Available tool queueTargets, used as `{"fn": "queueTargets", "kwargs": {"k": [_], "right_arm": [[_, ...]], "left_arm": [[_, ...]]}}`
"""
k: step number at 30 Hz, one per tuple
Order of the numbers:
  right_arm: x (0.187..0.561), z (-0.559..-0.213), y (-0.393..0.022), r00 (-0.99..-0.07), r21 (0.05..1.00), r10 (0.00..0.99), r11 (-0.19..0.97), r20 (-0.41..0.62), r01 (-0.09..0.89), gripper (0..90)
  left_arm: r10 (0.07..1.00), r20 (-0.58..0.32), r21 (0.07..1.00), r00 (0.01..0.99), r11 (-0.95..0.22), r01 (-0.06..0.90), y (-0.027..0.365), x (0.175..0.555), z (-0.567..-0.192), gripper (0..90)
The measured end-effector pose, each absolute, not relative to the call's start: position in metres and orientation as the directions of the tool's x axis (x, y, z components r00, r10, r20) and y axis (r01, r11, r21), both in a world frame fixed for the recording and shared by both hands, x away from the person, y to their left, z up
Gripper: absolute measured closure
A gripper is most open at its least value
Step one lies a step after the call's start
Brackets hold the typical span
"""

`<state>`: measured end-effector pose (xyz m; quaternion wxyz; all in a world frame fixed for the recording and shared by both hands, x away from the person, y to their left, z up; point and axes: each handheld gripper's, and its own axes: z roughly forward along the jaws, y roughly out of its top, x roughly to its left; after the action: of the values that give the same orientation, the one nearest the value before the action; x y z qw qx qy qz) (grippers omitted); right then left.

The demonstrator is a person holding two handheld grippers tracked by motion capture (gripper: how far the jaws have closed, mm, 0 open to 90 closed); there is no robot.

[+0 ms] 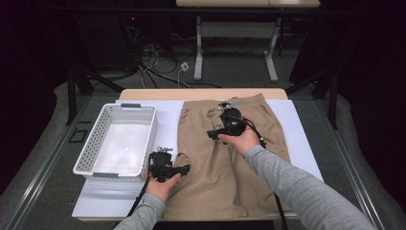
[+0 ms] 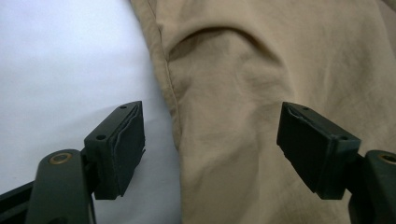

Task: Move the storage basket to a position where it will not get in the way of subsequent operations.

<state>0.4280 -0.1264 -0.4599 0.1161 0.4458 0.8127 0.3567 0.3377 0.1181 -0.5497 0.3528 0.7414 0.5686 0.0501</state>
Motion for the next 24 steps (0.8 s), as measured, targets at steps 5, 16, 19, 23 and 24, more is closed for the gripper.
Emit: {"fn": "queueTargets", "kwargs": {"k": [5,16,19,23,24], "right_arm": [[0.437,-0.467,-0.119,-0.567,0.688,0.812,0.334,0.136,0.644,27.2],[0.449,-0.473,-0.103,-0.551,0.698,0.813,0.285,0.187,0.657,38.1],[0.45,-0.471,-0.098,-0.557,0.706,0.808,0.282,0.19,0.65,40.3],[0.451,-0.469,-0.09,-0.563,0.718,0.803,0.275,0.194,0.64,40.6],[0.451,-0.469,-0.088,-0.566,0.714,0.801,0.279,0.195,0.642,40.6]], "left_arm": [[0.873,-0.334,0.578,0.355,-0.108,0.809,0.115,0.336,-0.549,28.9],[0.861,-0.389,0.539,0.328,-0.076,0.839,0.114,0.329,-0.548,45.5],[0.865,-0.406,0.517,0.295,-0.049,0.855,0.114,0.329,-0.547,50.5],[0.847,-0.454,0.466,0.276,-0.038,0.884,0.116,0.332,-0.548,62.2],[0.851,-0.449,0.464,0.273,-0.04,0.885,0.116,0.332,-0.548,64.3]]}}
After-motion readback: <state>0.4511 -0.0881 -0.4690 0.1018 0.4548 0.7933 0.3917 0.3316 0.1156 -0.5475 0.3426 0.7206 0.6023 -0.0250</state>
